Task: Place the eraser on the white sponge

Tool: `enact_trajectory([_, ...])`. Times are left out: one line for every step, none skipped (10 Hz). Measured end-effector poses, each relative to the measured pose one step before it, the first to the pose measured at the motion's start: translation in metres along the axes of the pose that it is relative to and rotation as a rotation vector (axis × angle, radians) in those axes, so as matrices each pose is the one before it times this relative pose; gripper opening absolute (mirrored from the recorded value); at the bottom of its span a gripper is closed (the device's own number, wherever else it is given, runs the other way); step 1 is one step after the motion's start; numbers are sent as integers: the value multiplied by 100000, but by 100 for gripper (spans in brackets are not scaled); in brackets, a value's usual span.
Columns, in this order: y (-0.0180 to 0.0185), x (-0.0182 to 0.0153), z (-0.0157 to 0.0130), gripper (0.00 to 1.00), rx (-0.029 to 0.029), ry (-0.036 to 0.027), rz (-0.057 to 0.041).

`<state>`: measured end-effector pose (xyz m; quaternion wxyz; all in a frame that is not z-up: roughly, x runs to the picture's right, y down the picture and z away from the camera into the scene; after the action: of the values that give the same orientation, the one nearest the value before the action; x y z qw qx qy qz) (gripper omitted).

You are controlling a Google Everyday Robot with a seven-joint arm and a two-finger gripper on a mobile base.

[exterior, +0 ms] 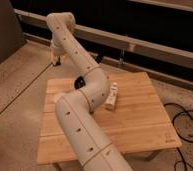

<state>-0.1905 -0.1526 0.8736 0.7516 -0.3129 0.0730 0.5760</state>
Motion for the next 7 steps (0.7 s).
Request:
enact_trajectory([-2335, 1593, 2323, 0, -833, 5881, 6052])
enact_trajectory([-1577, 929, 1417, 0, -1074, 3279, 4350])
enact_trajectory([-1950, 984, 1592, 0, -2065, 3361, 5336])
enact_trajectory([-1009, 468, 1066, 0, -2188, 1835, 2909])
enact_trajectory([126, 35, 244, 0, -1120, 271, -148])
enact_trajectory([950, -3, -264, 0, -414, 75, -2978])
enact_trajectory([1177, 40, -500, 0, 625, 294, -4118])
